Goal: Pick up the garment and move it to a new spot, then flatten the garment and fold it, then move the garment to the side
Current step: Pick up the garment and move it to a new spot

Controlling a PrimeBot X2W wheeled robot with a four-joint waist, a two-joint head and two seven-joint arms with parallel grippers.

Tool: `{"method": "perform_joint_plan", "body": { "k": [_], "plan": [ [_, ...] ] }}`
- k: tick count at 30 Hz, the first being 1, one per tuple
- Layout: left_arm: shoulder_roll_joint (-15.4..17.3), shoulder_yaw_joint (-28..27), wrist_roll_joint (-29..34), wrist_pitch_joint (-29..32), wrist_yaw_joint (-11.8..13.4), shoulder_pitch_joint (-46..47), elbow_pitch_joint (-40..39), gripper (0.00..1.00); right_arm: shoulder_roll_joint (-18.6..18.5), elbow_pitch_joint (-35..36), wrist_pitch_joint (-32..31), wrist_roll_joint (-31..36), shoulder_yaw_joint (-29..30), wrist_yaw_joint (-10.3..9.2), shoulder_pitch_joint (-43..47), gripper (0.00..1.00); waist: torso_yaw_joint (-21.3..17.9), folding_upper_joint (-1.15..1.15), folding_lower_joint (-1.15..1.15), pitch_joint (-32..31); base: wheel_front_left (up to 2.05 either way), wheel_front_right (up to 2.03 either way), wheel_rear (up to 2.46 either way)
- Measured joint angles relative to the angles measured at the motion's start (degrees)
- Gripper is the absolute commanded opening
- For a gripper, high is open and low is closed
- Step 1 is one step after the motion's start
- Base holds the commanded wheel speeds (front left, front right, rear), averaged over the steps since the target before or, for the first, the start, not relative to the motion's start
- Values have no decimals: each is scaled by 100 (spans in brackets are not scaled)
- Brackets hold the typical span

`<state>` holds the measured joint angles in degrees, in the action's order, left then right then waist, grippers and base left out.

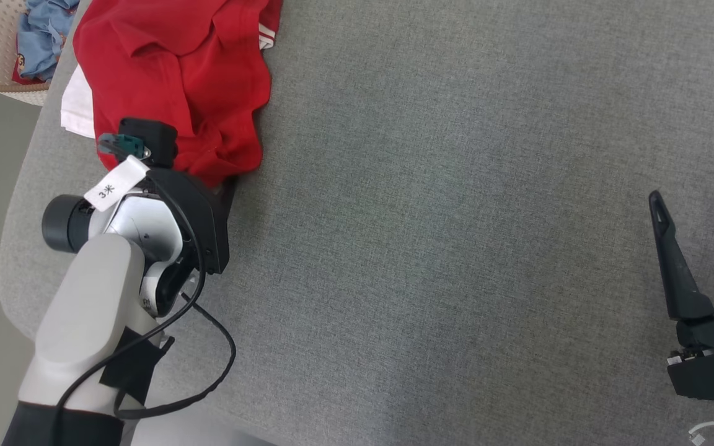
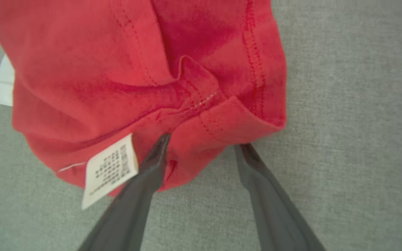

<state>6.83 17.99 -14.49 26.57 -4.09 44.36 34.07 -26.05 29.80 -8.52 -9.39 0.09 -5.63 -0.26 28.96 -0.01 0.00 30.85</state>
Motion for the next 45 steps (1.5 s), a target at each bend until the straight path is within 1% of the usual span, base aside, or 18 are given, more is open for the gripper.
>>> {"method": "perform_joint_plan", "body": {
  "k": [1, 5, 11, 16, 22, 25, 26, 29, 31, 33, 36, 39, 43, 45],
  "plan": [
    [-12, 4, 0, -36, -2, 36, 51, 0, -3, -7, -12, 0, 1, 0, -6, 100, -5, 0, 0, 9, 0, 0, 0],
    [-78, 81, 0, -47, -54, 91, 240, 0, 0, -48, -33, 0, -1, 0, -20, 100, -16, 0, 0, -42, 0, 0, 0],
    [-75, 74, -12, -196, -104, 142, 423, 0, 55, -202, -29, -1, -49, -26, -64, 100, 6, 0, 0, -211, 0, 0, 0],
    [2, 66, -24, -392, -153, 212, 364, 0, 194, -428, 51, -27, -193, -26, -197, 100, 27, 0, 0, -443, 0, 0, 0],
    [264, 156, 1, -526, -240, 503, 110, 0, 506, -799, 247, -122, -450, -35, -352, 100, 9, 1, -1, -829, 0, 0, 0],
    [311, 312, 36, -575, -263, 631, -152, 0, 681, -1000, 356, -196, -587, -42, -419, 100, -34, 1, -1, -1049, 0, 0, 0],
    [325, 420, 43, -622, -301, 688, -397, 0, 804, -1139, 433, -281, -653, -42, -455, 100, -79, 1, -1, -1201, 0, 0, 0],
    [378, 655, 90, -656, -304, 770, -787, 0, 951, -1341, 559, -322, -711, -43, -521, 100, -173, 2, -2, -1428, 0, 0, 0],
    [469, 858, 142, -695, -305, 790, -1188, 0, 1100, -1536, 672, -356, -750, -46, -514, 100, -305, 1, -2, -1651, 0, 0, 0],
    [591, 1091, 122, -697, -305, 790, -1504, 0, 1157, -1607, 723, -364, -738, -49, -487, 100, -426, 1, -2, -1783, 0, 0, 0],
    [747, 1456, -124, -702, -305, 790, -2017, 0, 1177, -1658, 801, -361, -662, -77, -334, 100, -645, 1, -2, -1958, 0, 0, 0],
    [939, 1760, -231, -694, -307, 794, -2502, 0, 1200, -1674, 858, -359, -572, -93, -167, 100, -886, 2, -2, -2120, 0, 0, 0],
    [1139, 1969, -457, -563, -307, 887, -3004, 0, 1314, -1664, 914, -355, -573, -100, -130, 100, -1230, 2, -2, -2302, 0, 0, 0],
    [1182, 2038, -522, -460, -307, 974, -3165, 0, 1381, -1656, 939, -355, -620, -101, -127, 100, -1411, 2, -2, -2377, 0, 0, 0]
  ]
}}
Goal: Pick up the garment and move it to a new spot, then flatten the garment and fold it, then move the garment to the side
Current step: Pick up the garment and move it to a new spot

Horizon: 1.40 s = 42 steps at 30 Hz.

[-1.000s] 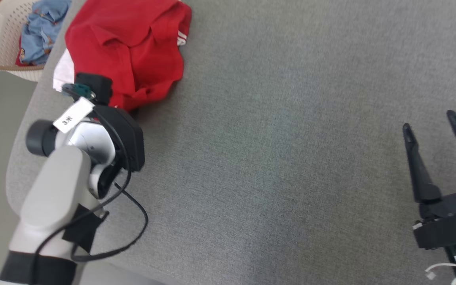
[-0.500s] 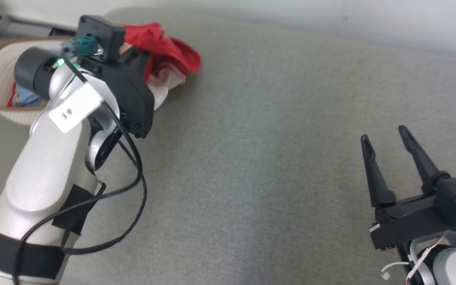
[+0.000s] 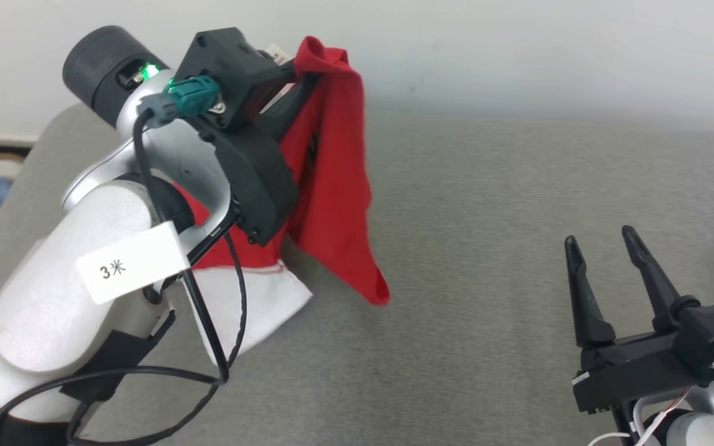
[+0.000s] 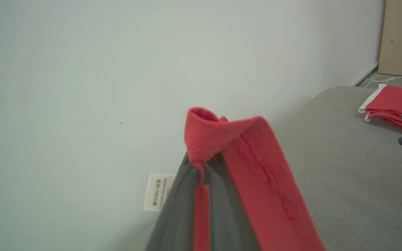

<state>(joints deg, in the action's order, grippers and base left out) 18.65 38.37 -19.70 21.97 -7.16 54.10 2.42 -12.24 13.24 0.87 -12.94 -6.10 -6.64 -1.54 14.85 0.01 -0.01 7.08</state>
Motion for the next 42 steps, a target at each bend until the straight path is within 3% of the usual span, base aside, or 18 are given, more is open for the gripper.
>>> {"method": "perform_joint_plan", "body": {
  "k": [9, 22, 26, 27, 29, 42],
  "plan": [
    [-318, 477, -403, 350, 0, 182, -16, 0, 125, 146, 114, 38, -8, -18, 253, 100, -824, 0, 0, -189, 0, 0, 0],
    [-903, 520, -610, 363, 9, 207, 1259, 0, 156, 82, 166, 37, -145, 35, 41, 100, -1979, 0, 1, -134, 0, 0, 0],
    [-1306, 493, -604, 101, 9, 554, 1667, 0, 151, 65, 176, 35, -87, 35, 38, 100, -2254, -1, 2, -61, 0, 0, 0],
    [-1369, 505, -589, 58, 8, 636, 1758, 21, 153, 49, 188, 35, -88, 35, 38, 100, -2303, -1, 1, -39, 0, 0, 0],
    [-1408, 553, -570, 14, 8, 697, 1952, 100, 156, 14, 218, 34, -97, 36, 29, 100, -2375, -1, 1, 12, 0, 0, 0],
    [-1415, 850, -711, -193, 2, 590, 2498, 100, 156, -58, 276, -9, -37, 59, -41, 100, -2311, -1, 2, 147, 0, 0, 0]
  ]
}}
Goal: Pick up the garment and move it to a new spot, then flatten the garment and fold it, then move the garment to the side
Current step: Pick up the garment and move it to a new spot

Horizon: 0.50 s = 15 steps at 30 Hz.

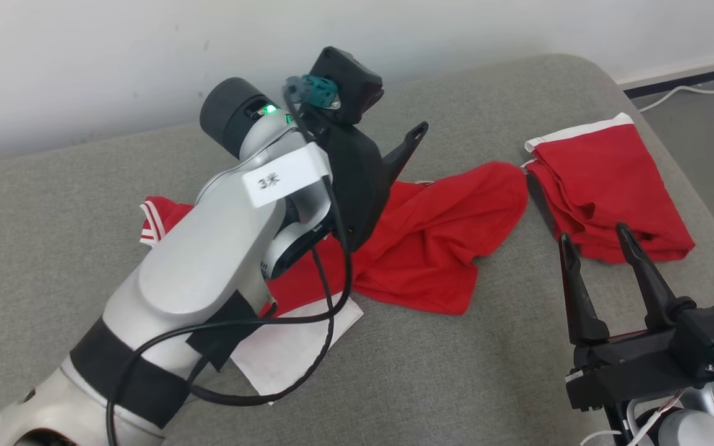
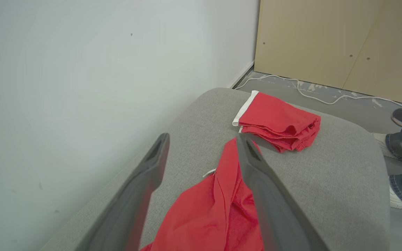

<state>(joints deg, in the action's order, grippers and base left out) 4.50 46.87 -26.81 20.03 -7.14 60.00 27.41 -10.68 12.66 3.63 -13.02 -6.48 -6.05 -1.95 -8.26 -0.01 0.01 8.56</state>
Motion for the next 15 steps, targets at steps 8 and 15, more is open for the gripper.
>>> {"method": "perform_joint_plan", "body": {
  "k": [8, 15],
  "plan": [
    [622, -599, 57, -1000, 346, -545, -795, 100, -14, -209, 69, -2, 2, 10, -90, 100, 196, 0, 0, -121, 0, 0, 0],
    [1484, -1110, 293, -1771, 1367, -2229, -1867, 100, -3, -476, 149, -16, -3, 34, -97, 100, 403, 1, 0, -312, 0, 0, 0]
  ]
}}
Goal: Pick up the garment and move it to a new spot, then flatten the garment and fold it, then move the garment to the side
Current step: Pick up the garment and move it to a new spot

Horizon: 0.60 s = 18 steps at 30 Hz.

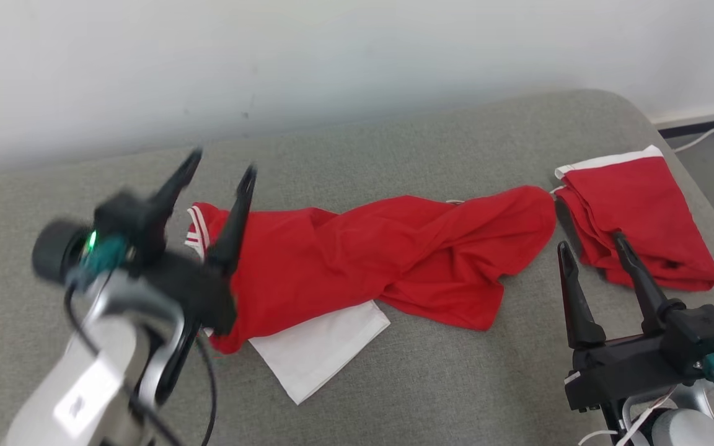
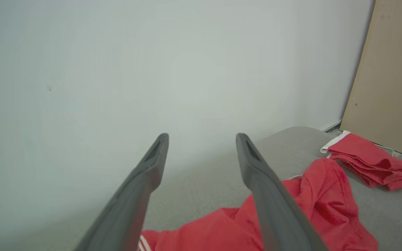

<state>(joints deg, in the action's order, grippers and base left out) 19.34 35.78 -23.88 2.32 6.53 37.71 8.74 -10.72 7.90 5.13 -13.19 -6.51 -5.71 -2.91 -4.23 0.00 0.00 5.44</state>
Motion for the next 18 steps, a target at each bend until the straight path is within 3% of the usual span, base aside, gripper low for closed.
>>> {"method": "perform_joint_plan", "body": {
  "k": [3, 6, 10, 12, 18],
  "plan": [
    [270, -245, 46, -279, 110, -945, -410, 100, -1, -142, 36, 5, -19, 0, 2, 100, 71, 0, 0, -110, 0, 0, 0],
    [300, -527, 34, -579, 109, -1779, -677, 100, -2, -268, 55, 13, -8, 0, 8, 100, 136, 0, 0, -214, 0, 0, 0],
    [24, -866, 27, -939, 101, -2486, -813, 100, 12, -417, 151, -1, 114, -9, 62, 100, 237, 0, -1, -333, 0, 0, 0],
    [-347, -1452, 147, -1112, 99, -2880, -694, 100, 44, -556, 162, -18, 75, -9, 73, 100, 310, 0, -1, -414, 0, 0, 0],
    [-722, -2453, 556, -1376, 99, -3607, -628, 100, 64, -754, 196, -25, -85, 65, 63, 100, 384, 0, -1, -482, 0, 0, 0]
  ]
}}
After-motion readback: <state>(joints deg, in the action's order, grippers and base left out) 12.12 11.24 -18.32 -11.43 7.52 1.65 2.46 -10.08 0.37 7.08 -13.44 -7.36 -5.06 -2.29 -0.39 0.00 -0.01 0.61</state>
